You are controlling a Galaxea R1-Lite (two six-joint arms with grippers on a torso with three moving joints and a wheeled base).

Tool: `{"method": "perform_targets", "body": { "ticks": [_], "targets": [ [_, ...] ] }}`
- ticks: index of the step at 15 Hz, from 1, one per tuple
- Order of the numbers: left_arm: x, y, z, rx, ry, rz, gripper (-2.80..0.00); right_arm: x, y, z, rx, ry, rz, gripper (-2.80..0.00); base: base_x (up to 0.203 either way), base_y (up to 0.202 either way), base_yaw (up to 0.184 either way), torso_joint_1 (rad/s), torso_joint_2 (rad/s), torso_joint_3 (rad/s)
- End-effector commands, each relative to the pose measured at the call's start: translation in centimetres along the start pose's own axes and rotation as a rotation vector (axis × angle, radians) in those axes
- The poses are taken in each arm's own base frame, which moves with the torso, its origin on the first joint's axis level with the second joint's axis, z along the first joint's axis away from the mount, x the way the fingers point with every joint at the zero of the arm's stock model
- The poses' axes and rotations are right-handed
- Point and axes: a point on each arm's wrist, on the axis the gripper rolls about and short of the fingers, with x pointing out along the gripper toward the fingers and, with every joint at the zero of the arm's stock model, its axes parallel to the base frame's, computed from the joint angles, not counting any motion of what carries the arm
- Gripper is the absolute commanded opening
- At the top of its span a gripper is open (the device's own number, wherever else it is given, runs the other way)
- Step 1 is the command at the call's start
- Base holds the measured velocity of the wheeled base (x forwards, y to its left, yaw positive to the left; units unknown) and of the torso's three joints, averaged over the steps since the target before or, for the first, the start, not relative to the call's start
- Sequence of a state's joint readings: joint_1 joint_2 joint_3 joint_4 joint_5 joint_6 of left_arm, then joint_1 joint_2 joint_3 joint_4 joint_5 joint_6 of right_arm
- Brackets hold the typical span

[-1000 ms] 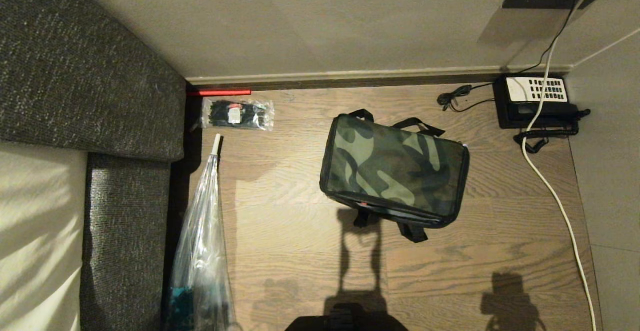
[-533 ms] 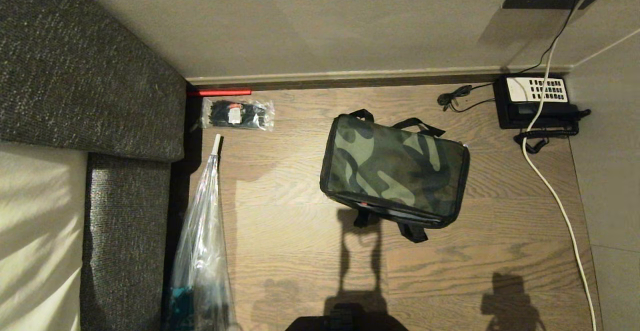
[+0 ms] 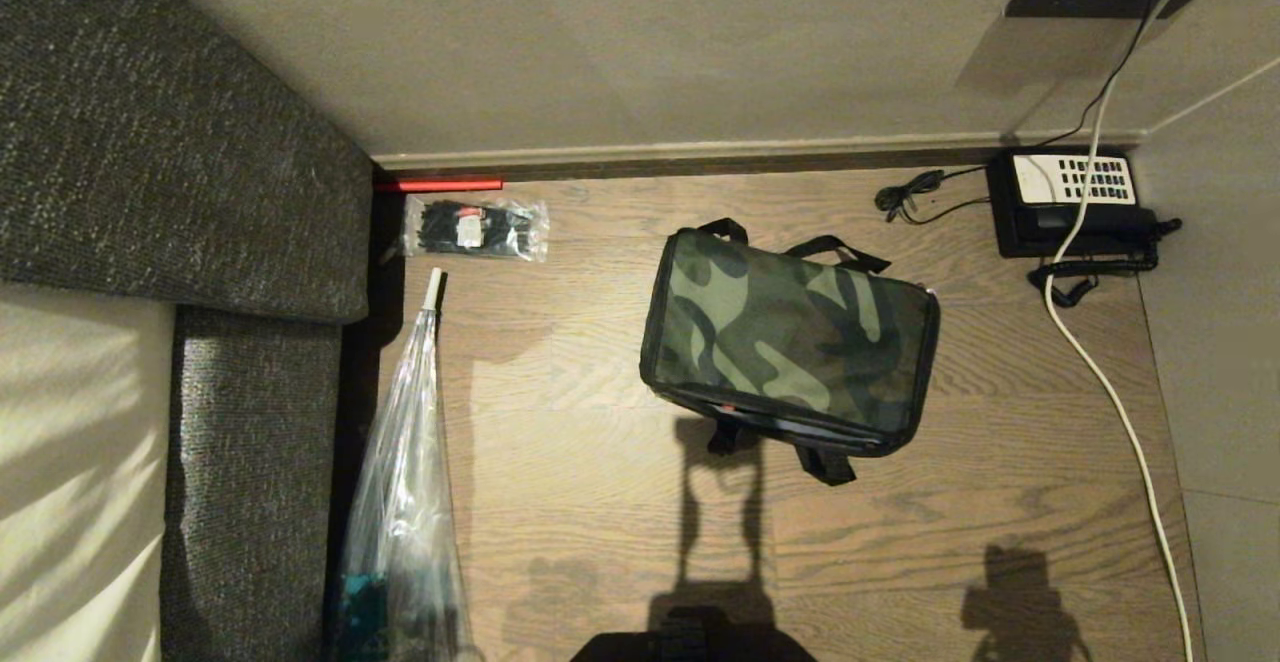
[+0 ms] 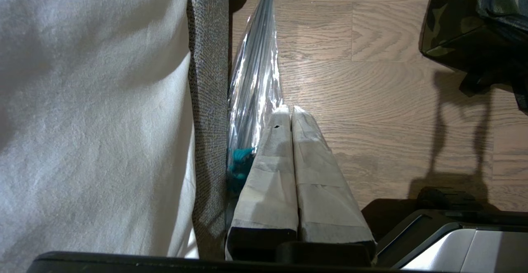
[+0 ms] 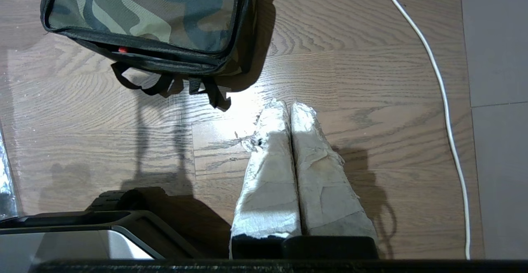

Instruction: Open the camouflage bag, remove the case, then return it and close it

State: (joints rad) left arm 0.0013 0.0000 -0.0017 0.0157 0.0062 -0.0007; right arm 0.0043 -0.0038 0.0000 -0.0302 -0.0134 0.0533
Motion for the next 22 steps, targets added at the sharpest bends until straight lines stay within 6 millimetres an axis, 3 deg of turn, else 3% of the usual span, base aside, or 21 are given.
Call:
{"method": "perform_targets", "body": {
  "ticks": [1, 22],
  "targets": [
    [-0.01, 0.00, 0.04, 0.002, -0.006, 0.002, -2.80, -0.12, -0.03, -0.44, 0.001, -0.015, 0.001, -2.80, 0.000, 0.000, 0.000, 0.000, 0.00, 0.000],
    [-0.01, 0.00, 0.06, -0.009, -0.008, 0.002, -2.80, -0.12, -0.03, -0.44, 0.001, -0.015, 0.001, -2.80, 0.000, 0.000, 0.000, 0.002, 0.00, 0.176]
  ]
}}
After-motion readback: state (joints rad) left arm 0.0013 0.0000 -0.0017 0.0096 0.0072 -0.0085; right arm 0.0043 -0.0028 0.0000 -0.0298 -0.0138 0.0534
